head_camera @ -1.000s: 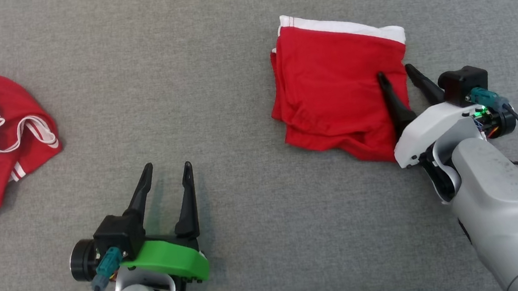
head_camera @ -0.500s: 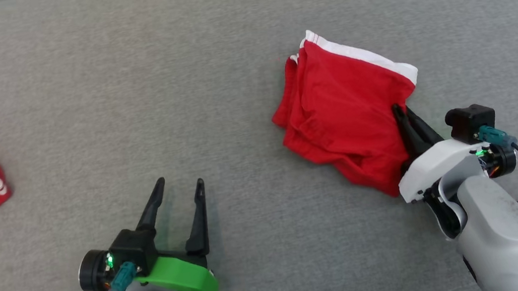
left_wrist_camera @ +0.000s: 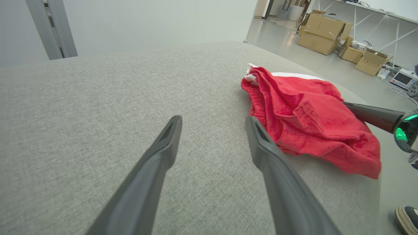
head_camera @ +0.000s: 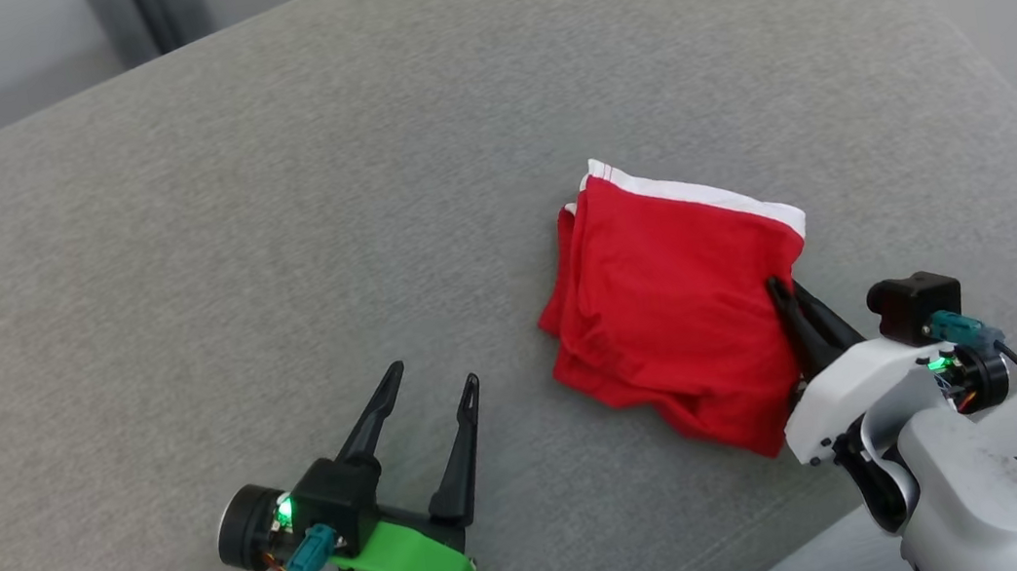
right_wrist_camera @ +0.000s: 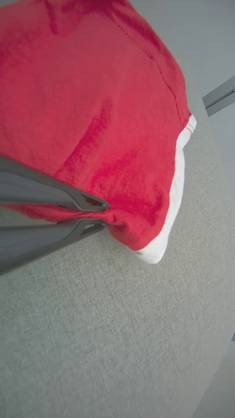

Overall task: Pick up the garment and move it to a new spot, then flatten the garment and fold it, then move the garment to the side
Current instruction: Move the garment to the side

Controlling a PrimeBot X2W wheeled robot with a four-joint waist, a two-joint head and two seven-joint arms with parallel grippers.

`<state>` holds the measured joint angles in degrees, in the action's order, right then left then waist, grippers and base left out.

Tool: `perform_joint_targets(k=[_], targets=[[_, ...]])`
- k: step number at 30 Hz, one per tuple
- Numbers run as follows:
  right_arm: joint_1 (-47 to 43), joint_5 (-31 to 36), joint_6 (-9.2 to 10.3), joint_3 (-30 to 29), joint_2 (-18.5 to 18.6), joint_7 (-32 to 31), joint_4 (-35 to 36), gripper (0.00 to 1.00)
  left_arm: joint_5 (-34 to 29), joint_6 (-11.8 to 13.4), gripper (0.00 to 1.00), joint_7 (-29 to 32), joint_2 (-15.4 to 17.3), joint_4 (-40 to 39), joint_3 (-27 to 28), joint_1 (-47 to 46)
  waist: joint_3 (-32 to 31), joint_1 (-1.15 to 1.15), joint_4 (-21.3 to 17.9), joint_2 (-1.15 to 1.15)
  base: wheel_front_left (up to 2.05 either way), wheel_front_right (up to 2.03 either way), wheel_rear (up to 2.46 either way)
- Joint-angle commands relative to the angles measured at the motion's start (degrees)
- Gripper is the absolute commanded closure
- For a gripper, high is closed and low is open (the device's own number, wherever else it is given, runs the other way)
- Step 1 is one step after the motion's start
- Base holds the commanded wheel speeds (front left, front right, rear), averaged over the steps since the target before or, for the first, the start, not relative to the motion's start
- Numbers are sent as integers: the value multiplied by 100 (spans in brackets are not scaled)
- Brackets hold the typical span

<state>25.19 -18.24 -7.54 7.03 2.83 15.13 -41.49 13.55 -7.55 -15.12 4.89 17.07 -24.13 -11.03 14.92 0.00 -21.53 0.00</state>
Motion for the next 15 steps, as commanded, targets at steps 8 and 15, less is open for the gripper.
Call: perform_joint_targets(k=[8,15], targets=[[-14,97,11,126,12,1,22,100,44,13,0,-3,175,-23,-136,50,-77,0,-723,0,0,0,0],[676,522,11,-88,11,1,-201,100,50,13,0,-3,393,-55,-168,-138,359,0,-398,0,0,0,0]])
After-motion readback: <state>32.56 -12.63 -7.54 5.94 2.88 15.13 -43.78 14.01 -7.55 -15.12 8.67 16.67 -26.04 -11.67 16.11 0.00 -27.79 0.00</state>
